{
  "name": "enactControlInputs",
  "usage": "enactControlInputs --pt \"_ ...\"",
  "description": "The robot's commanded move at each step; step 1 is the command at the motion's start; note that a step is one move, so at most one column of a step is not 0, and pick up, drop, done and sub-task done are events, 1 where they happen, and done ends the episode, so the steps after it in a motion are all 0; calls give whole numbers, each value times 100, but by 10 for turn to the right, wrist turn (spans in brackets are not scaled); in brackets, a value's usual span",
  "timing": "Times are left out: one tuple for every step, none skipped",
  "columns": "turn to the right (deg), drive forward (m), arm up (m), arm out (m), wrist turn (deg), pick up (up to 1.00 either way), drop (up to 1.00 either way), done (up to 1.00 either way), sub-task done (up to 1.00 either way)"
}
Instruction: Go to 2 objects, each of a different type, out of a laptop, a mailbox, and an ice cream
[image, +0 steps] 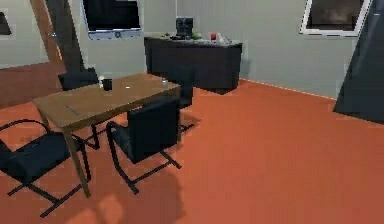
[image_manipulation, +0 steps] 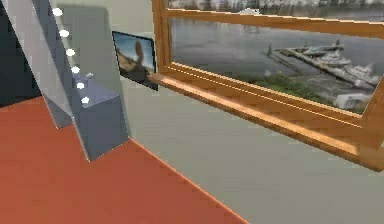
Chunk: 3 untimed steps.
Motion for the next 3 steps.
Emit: enactControlInputs --pt "0 30 0 0 0 0 0 0 0" --pt "-450 0 0 0 0 0 0 0 0" --pt "-60 0 0 0 0 0 0 0 0"
